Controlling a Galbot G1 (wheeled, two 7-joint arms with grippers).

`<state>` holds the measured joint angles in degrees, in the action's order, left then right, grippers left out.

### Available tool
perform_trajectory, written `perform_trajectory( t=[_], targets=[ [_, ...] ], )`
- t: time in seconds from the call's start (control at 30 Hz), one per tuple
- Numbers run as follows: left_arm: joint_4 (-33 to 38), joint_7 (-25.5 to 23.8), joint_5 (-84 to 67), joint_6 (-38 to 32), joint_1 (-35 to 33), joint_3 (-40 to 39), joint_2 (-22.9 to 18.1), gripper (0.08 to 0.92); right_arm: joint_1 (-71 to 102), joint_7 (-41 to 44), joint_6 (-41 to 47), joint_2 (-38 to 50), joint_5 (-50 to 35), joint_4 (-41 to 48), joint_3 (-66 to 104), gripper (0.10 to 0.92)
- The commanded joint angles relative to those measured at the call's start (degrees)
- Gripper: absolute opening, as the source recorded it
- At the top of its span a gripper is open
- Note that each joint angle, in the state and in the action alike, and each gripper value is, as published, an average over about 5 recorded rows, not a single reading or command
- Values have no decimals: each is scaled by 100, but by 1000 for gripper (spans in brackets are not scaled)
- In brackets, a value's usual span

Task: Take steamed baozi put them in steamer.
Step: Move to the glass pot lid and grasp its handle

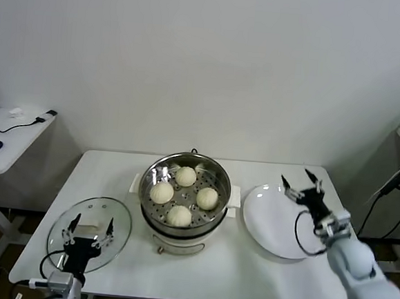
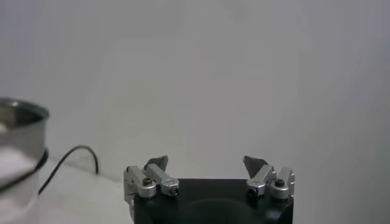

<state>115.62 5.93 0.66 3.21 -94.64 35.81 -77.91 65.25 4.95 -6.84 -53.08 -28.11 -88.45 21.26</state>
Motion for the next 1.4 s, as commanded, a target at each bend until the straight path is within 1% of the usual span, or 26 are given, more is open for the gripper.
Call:
perform_trajectory(
  t=[0.03,0.1,0.2,0.33,0.43,0.73,1.03,1.4],
  targets=[
    [-550,837,2693,-872,116,153,135,823,1858,-23,-1026,-1635,746,-43,1293,823],
    [-769,1084,3506,-1056,158,242,211,823,1902,-54,-968,-1738,794,-72,1274,823],
    [-1133,1379,4801,-1103,171,347,392,823,1954,-49,-756,-1808,804,-174,1224,823],
    [-1634,1654,6153,-802,107,320,630,823,1974,-39,-483,-1857,840,-323,1121,823],
    [-1937,1850,6717,-571,91,244,651,823,1933,-62,-365,-1899,926,-392,1054,823],
    [-2485,1968,7098,-391,340,138,555,823,1692,-151,-215,-1900,989,-434,953,823],
    [-2969,2012,7207,-312,852,122,528,823,1651,-227,-150,-1867,1023,-525,948,823],
    [-3317,2010,7235,-251,1326,6,549,823,1725,-242,-105,-1813,1079,-612,973,823]
  ],
)
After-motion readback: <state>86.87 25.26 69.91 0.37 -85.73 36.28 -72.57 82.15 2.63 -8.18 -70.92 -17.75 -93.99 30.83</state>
